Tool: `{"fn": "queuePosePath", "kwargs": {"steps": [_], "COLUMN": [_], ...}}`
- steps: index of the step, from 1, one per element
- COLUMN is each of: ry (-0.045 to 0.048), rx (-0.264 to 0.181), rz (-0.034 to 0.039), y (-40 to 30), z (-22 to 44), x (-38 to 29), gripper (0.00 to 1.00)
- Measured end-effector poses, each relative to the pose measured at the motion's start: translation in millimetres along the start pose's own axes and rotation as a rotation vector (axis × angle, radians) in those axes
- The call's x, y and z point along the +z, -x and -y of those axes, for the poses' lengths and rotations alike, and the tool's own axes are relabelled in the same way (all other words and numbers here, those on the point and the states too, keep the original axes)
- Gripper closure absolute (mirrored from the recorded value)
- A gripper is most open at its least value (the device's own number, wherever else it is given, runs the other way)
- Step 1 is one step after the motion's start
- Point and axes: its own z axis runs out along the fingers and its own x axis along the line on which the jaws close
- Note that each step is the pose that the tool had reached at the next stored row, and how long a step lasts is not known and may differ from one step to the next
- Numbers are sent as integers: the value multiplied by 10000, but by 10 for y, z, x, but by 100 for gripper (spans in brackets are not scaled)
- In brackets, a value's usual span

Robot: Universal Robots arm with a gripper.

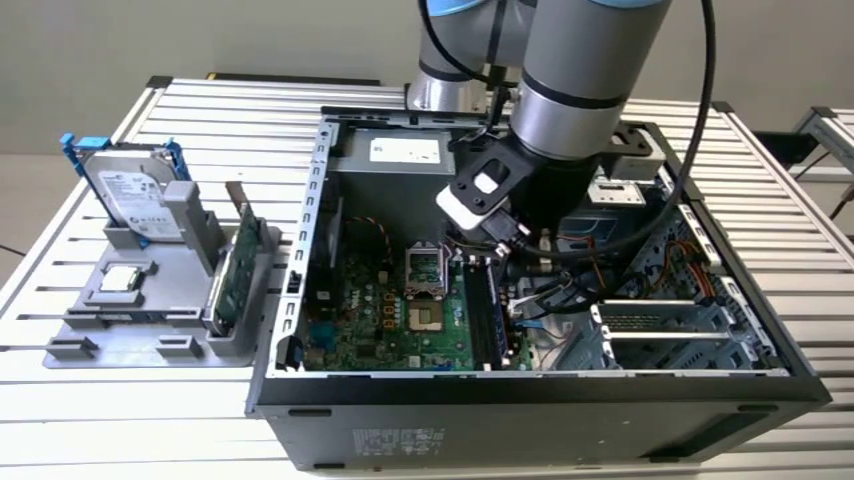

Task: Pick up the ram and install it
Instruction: 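Press down the ram until it locks into place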

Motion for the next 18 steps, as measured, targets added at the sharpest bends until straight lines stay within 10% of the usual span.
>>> {"fn": "queuePosePath", "kwargs": {"steps": [18], "ry": [-2], "rx": [69], "rz": [-39], "y": [19], "z": [-1], "x": [-368], "gripper": [100]}}
